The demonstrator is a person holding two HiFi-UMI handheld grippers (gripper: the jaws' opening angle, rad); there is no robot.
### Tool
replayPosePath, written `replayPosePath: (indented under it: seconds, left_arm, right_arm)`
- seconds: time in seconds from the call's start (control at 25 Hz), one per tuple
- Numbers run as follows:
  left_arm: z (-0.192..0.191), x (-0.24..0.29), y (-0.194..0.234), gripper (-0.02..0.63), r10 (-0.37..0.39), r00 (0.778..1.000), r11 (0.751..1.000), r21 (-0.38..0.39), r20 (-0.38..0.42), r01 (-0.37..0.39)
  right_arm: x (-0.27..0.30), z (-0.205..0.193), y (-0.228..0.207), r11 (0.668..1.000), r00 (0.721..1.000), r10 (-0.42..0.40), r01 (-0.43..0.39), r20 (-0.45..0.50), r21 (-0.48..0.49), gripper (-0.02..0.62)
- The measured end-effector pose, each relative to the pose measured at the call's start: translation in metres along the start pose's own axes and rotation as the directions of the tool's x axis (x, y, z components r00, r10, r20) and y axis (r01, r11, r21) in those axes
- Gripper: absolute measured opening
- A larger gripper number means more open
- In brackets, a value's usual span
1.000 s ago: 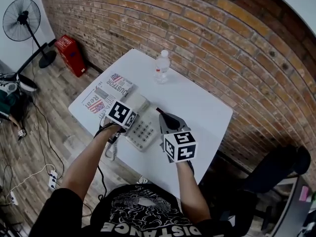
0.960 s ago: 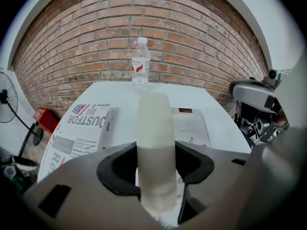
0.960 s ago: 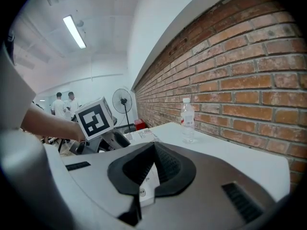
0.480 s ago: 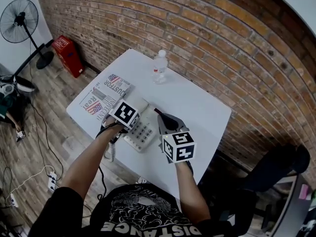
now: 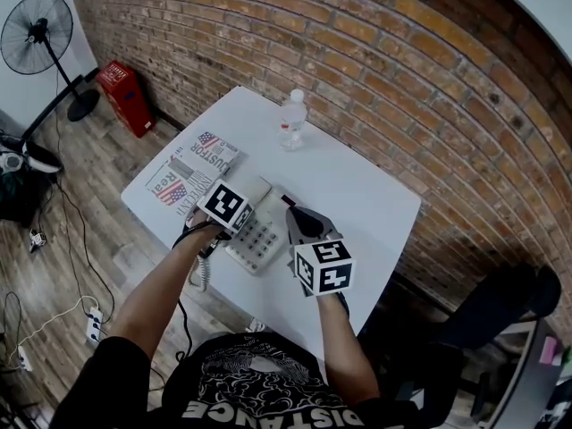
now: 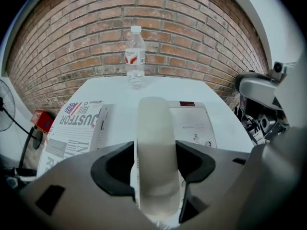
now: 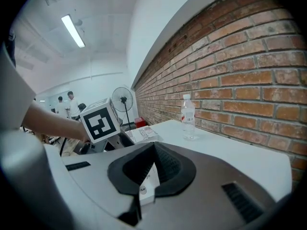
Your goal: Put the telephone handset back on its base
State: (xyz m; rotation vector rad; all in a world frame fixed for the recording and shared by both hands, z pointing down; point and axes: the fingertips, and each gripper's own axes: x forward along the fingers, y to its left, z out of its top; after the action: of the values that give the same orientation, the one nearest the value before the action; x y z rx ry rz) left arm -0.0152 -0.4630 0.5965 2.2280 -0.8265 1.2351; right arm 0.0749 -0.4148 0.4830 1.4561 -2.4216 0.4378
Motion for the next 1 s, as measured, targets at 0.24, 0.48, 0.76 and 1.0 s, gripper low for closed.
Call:
replayPosePath:
  seconds: [0.24, 0.48, 0.76, 1.0]
  left_arm:
    - [0.000, -0.004, -0.001, 0.244, 0.006, 1.000, 1.000, 0.002, 0.027, -0.006]
    - [0.013, -0.028, -0.001, 0.244, 0.029, 0.995, 0.999, 0.019, 0.095, -0.030]
    - [0.020, -0.067, -0.002, 0.230, 0.000, 0.971, 1.000, -0.011, 0.240, 0.003]
    - [0.019, -0.108, -0.004, 0.206, -0.027, 0.936, 1.000, -0.006, 0.352, 0.031]
  right_arm:
    - [-0.001, 0.000, 0.003, 1.000, 1.000, 0.003, -0.003, 0.000, 0.000, 0.000]
    - [-0.003, 0.004, 0.009, 1.000, 1.000, -0.009, 0.009, 0.007, -0.001, 0.000]
    - [-0.015, 0.017, 0.024, 0.999, 0.999, -0.039, 0.039, 0.031, -0.004, 0.002]
    - [-0.032, 0.036, 0.041, 0.995, 0.994, -0.092, 0.094, 0.064, -0.028, 0.002]
